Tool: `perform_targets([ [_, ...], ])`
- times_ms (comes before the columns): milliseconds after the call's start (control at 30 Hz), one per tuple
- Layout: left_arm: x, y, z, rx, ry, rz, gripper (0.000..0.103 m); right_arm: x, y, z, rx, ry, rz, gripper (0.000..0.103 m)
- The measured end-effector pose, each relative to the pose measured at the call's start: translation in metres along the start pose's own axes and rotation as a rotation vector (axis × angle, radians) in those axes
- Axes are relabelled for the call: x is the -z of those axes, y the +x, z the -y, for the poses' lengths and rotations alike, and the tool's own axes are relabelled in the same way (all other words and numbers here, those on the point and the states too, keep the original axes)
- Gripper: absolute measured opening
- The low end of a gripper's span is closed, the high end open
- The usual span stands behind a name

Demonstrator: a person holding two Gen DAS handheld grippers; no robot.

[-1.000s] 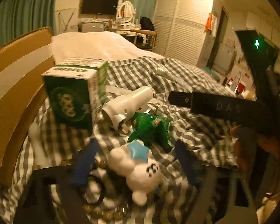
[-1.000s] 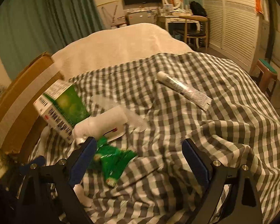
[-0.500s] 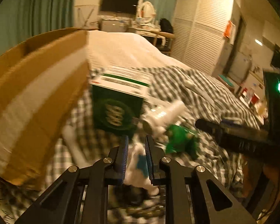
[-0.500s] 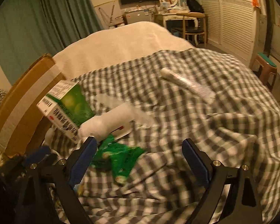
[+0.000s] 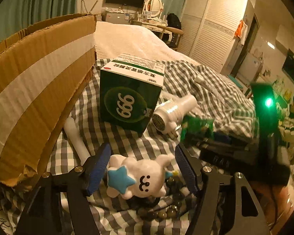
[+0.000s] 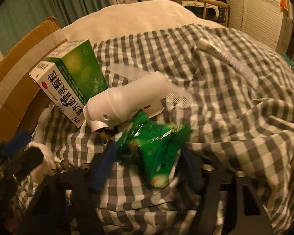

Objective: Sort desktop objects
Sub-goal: 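Grasp the bunny figurine with the left gripper while the right grasps the green packet, then lift the bunny figurine with the left gripper while the right lifts the green packet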

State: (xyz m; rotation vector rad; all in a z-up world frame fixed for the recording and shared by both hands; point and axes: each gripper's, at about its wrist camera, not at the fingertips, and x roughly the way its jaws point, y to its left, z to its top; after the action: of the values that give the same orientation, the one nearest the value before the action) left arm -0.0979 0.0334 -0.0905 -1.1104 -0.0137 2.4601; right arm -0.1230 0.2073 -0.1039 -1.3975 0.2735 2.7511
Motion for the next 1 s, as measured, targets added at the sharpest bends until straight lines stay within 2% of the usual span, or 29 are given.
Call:
perform_targets([
  [133, 0.005, 0.007, 0.004, -0.049, 0.051, -0.033, 0.079, 0.001, -0.008, 0.008, -0.003, 0.026, 0.02, 0.048],
  [233, 0.012, 0.017, -0.005, -0.003, -0.002, -0.088, 0.08, 0.002, -0.012, 0.007, 0.012, 0.014, 0.027, 0.048],
  [300, 0.015, 0.021, -0.011, 0.025, -0.037, -0.087, 0.08, 0.003, -0.015, 0.007, 0.009, 0.013, 0.026, 0.048],
  [367, 0.014, 0.022, -0.011, 0.04, -0.025, -0.095, 0.073, 0.003, -0.017, 0.007, 0.01, 0.017, 0.028, 0.048],
  [400, 0.014, 0.022, -0.011, 0.039, -0.021, -0.098, 0.073, 0.004, -0.019, 0.007, 0.007, 0.018, 0.027, 0.048],
  [600, 0.007, 0.01, -0.01, -0.002, -0.014, -0.045, 0.073, 0.004, -0.024, 0.006, 0.008, 0.02, 0.037, 0.048],
  [867, -0.014, -0.031, -0.009, -0.047, 0.005, 0.103, 0.073, -0.005, -0.053, -0.007, -0.01, -0.003, 0.11, 0.046],
  [933, -0.02, -0.045, -0.009, -0.052, 0.012, 0.141, 0.073, -0.009, -0.066, -0.012, -0.032, -0.006, 0.135, 0.043],
  [967, -0.024, -0.051, -0.009, -0.052, 0.016, 0.157, 0.073, -0.011, -0.073, -0.016, -0.04, -0.011, 0.152, 0.038],
  [1000, -0.027, -0.057, -0.009, -0.051, 0.02, 0.174, 0.073, -0.013, -0.077, -0.02, -0.043, -0.022, 0.158, 0.028],
])
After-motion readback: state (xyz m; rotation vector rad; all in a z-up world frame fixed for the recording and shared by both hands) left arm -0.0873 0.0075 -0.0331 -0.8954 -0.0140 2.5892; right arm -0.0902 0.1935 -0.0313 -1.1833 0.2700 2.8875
